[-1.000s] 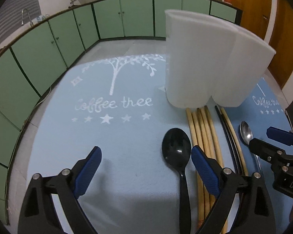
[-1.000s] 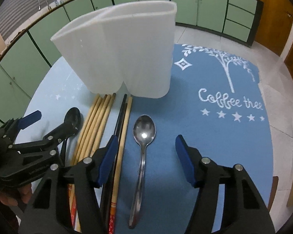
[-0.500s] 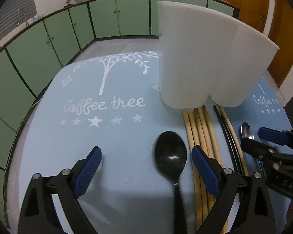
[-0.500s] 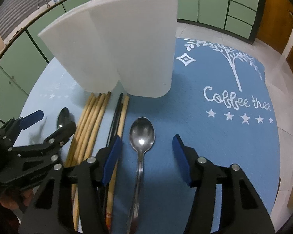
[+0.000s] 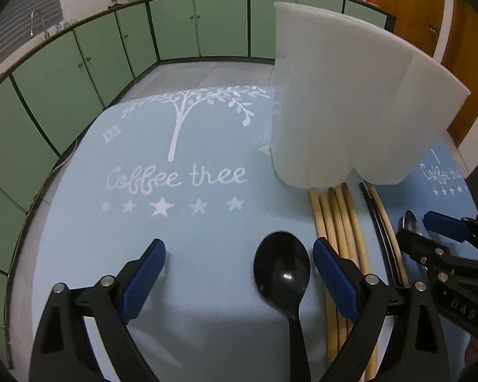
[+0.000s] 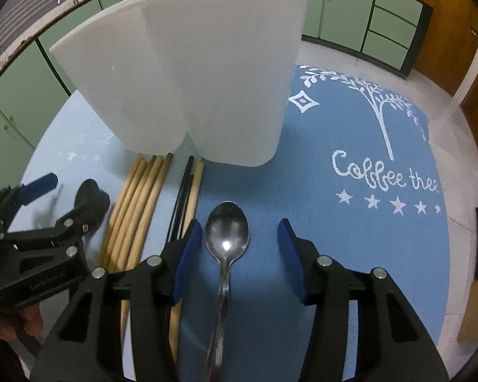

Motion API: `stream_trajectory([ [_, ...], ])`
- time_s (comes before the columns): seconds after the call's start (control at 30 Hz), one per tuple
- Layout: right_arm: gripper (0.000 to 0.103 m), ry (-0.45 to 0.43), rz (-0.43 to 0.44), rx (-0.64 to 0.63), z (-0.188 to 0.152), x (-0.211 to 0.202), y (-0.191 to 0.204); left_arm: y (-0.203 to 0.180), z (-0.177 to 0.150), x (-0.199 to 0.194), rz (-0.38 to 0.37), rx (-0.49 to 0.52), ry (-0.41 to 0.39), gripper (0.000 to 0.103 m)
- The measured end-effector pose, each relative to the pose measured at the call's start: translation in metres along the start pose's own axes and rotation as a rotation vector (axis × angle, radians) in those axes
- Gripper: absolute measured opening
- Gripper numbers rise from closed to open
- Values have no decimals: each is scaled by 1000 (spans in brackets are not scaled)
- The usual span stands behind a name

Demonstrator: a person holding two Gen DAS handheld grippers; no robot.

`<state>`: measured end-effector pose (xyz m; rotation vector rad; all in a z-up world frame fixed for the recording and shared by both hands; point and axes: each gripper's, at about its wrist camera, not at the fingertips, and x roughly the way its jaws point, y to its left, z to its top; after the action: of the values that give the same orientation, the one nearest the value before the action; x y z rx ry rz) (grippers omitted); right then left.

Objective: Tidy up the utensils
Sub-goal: 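Lower the right gripper onto the silver spoon while the left gripper approaches the black spoon, then close the left gripper on the black spoon while the right grips the silver spoon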

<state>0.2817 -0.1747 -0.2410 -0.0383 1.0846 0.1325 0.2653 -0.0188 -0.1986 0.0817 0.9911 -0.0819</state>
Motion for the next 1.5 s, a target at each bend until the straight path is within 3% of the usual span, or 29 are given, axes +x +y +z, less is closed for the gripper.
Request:
stream_trajectory([
  [0.33, 49, -1, -14, 0, -1, 2, -4, 10, 3, 12, -5, -32, 25, 92],
  [0.43, 44, 0, -14, -2, -2, 2, -1, 9, 1, 10, -21, -33, 28, 87],
  [0.5, 38, 0, -12, 3, -2, 2, 1, 6, -1, 7, -31, -34, 24, 75],
  [0.53, 29, 0, -2, 5, -3, 1, 1, 5, -2, 4, -37, -31, 20, 72],
  [0.67, 27, -4, 25, 18, -4, -1, -4, 4, -4, -4, -67, -25, 6, 35],
  [0.8, 27, -57, 85, 63, -9, -15, -16, 6, -5, -12, -129, -33, -16, 34],
  [1.0, 27, -208, 109, 47, -18, -56, -29, 10, -8, -53, -180, -32, -168, 34],
  [1.3, 27, -339, 173, 45, -17, -105, -38, 12, -8, -99, -172, -22, -327, 34],
  [1.5, 27, -437, 187, 31, -1, -138, -42, 13, 10, -127, -182, -38, -424, 34],
])
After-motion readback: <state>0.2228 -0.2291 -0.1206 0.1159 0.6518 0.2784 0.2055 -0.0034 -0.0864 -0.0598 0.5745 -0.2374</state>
